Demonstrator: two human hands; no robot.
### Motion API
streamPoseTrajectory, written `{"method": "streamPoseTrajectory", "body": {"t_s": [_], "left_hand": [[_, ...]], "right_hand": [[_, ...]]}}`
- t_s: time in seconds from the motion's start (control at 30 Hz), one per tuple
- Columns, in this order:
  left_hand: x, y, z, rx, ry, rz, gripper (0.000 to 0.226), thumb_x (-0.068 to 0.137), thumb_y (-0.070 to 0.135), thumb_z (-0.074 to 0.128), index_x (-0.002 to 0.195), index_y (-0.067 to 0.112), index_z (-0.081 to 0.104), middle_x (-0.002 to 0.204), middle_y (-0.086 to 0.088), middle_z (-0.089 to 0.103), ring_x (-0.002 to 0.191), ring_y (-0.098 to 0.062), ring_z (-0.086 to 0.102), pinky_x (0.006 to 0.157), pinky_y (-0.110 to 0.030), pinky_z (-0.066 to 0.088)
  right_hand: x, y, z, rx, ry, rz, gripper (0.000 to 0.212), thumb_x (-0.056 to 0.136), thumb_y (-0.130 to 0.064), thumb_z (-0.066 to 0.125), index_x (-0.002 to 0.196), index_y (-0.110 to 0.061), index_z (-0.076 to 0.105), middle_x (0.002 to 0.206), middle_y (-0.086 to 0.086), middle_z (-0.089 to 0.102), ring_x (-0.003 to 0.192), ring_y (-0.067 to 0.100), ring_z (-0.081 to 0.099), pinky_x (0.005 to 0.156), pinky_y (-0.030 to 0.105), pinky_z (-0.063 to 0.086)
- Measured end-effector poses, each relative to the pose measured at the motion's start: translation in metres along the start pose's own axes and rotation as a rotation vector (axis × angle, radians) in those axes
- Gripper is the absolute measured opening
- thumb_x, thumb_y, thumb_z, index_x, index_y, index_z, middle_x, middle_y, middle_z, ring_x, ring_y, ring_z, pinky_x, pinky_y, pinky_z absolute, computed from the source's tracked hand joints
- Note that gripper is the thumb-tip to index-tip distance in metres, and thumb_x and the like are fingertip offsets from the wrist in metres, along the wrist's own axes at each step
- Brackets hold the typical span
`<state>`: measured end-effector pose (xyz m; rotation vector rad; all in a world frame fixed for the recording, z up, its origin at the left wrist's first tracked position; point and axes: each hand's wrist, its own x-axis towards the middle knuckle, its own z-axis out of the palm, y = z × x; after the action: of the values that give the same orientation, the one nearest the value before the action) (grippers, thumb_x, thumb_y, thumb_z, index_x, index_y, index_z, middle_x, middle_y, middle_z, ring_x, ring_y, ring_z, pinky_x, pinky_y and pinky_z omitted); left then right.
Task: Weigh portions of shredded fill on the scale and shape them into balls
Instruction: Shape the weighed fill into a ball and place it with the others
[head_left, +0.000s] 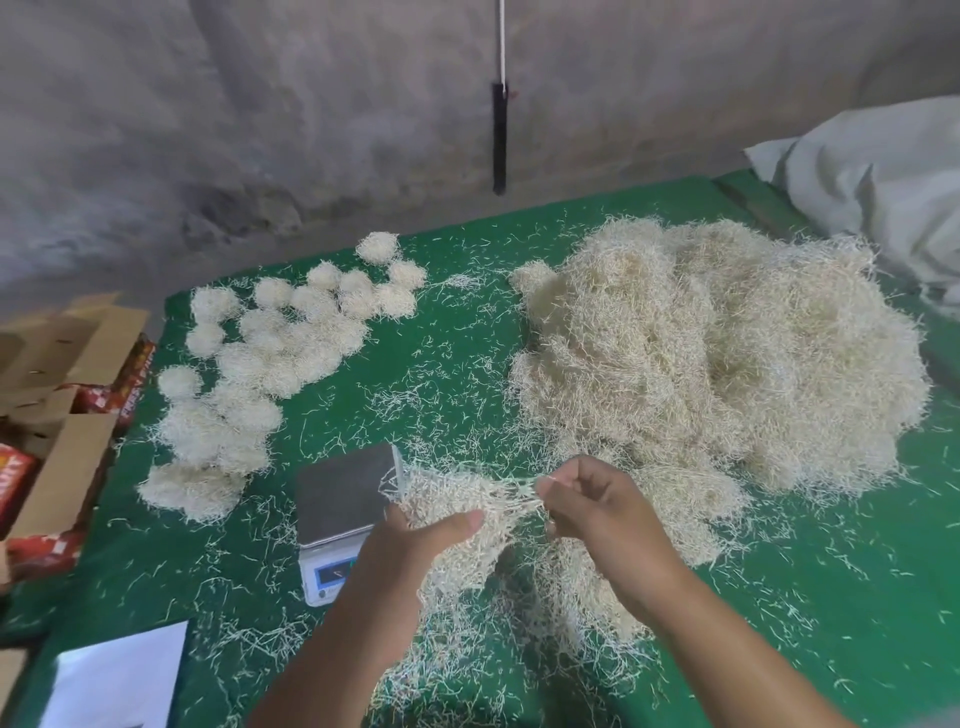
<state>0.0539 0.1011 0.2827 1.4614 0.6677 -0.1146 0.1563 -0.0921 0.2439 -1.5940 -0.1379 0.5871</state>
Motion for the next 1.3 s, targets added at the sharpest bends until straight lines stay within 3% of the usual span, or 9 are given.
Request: {"method": "streamPoseTrajectory", "body": {"t_s": [0.1,0.2,0.27,0.43,0.63,0.8,0.9,1.1,1.3], "left_hand": [[0.006,-0.002,-0.003,-0.016,-0.008,0.031,0.038,0.081,0.042,0.083,0.102,0.032,0.053,0.100,0.027,0.054,0.068,0.033,0.053,0.052,0.003,0.040],[0.008,0.001,-0.003,0.004,0.041,0.033,0.049,0.065,0.049,0.088,0.096,0.025,0.058,0.081,0.021,0.068,0.066,0.021,0.063,0.049,-0.002,0.044],[0.005,0.004,-0.003,0.027,0.056,0.032,0.053,0.068,0.048,0.092,0.102,0.021,0.061,0.085,0.018,0.070,0.067,0.019,0.065,0.050,-0.003,0.046],[-0.001,-0.005,-0.019,0.126,0.100,-0.028,0.130,0.055,0.072,0.082,0.163,0.023,0.028,0.165,-0.003,0.034,0.146,-0.015,0.042,0.104,-0.033,0.041],[0.021,-0.009,-0.036,0.187,0.194,-0.046,0.108,0.067,0.049,0.090,0.153,0.014,0.036,0.155,-0.013,0.043,0.134,-0.031,0.050,0.101,-0.048,0.047],[0.034,0.003,-0.036,0.158,0.276,0.006,0.080,0.040,0.057,0.091,0.096,0.029,0.042,0.102,0.003,0.046,0.092,-0.018,0.052,0.068,-0.035,0.040],[0.033,0.005,-0.036,0.188,0.223,0.038,0.110,0.043,0.066,0.090,0.133,0.021,0.048,0.127,-0.003,0.050,0.120,-0.024,0.051,0.093,-0.044,0.047],[0.023,0.001,-0.020,0.013,-0.075,-0.088,0.175,0.027,0.067,0.100,0.166,0.021,0.004,0.172,-0.007,0.013,0.155,-0.028,0.022,0.123,-0.057,0.019],[0.034,-0.009,-0.031,-0.019,0.095,-0.076,0.155,0.043,0.051,0.103,0.164,0.016,0.014,0.169,-0.009,0.025,0.151,-0.031,0.031,0.119,-0.061,0.025]], "right_hand": [[0.003,-0.005,0.008,-0.008,-0.103,0.018,0.023,0.093,-0.049,0.076,0.101,-0.027,0.070,0.095,0.000,0.073,0.083,0.014,0.073,0.086,0.035,0.064],[0.001,-0.006,0.020,-0.185,-0.187,0.025,0.075,0.074,-0.079,0.078,0.136,-0.042,0.057,0.120,-0.018,0.068,0.100,-0.001,0.071,0.081,0.024,0.061],[0.002,-0.006,0.025,-0.232,-0.076,-0.004,0.080,0.076,-0.074,0.079,0.133,-0.021,0.063,0.110,0.001,0.075,0.090,0.016,0.075,0.084,0.045,0.064],[0.002,-0.005,0.026,-0.161,-0.064,-0.043,0.067,0.083,-0.063,0.082,0.098,-0.001,0.061,0.089,0.023,0.069,0.078,0.049,0.066,0.092,0.058,0.056],[0.001,0.004,0.029,-0.160,-0.109,0.019,0.059,0.084,-0.061,0.082,0.094,-0.007,0.059,0.067,-0.002,0.066,0.061,0.038,0.061,0.100,0.070,0.048],[0.005,0.008,0.030,-0.144,-0.129,0.047,0.057,0.085,-0.056,0.084,0.096,-0.006,0.057,0.067,-0.005,0.066,0.064,0.033,0.065,0.097,0.061,0.057],[0.009,0.003,0.029,-0.108,-0.127,0.062,0.055,0.087,-0.055,0.082,0.119,-0.014,0.066,0.071,0.001,0.067,0.080,0.036,0.075,0.083,0.024,0.060],[0.005,-0.008,0.037,-0.167,-0.199,0.094,0.074,0.091,-0.053,0.077,0.154,-0.028,0.049,0.112,0.013,0.074,0.112,0.034,0.072,0.080,0.011,0.053],[0.002,-0.015,0.028,-0.117,-0.280,0.113,0.017,0.095,-0.037,0.078,0.108,-0.026,0.074,0.088,0.004,0.063,0.078,0.013,0.064,0.091,0.031,0.052]]}}
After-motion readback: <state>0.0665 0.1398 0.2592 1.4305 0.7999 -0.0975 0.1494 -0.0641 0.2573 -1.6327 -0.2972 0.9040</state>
